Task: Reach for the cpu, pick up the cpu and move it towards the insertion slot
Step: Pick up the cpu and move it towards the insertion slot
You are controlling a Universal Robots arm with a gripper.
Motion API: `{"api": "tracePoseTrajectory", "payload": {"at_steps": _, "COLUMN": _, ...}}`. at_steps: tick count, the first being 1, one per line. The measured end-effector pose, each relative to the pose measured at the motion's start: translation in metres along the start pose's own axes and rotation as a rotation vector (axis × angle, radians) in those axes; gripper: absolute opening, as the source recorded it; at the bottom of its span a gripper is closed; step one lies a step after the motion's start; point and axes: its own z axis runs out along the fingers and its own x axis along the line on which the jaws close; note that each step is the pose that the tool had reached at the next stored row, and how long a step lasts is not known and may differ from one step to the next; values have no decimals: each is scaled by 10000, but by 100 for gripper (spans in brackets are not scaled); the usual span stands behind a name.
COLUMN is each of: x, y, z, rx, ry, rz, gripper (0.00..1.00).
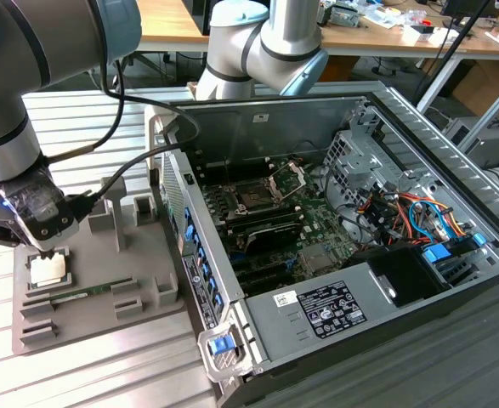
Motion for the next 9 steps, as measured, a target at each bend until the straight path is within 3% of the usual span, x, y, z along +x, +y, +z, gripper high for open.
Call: {"api": "tracePoseTrajectory", "payload": {"at_steps": 9, "x": 1, "y": -1, "z": 17, "rx": 0, "ry": -2, "rz": 0, "gripper": 11}}
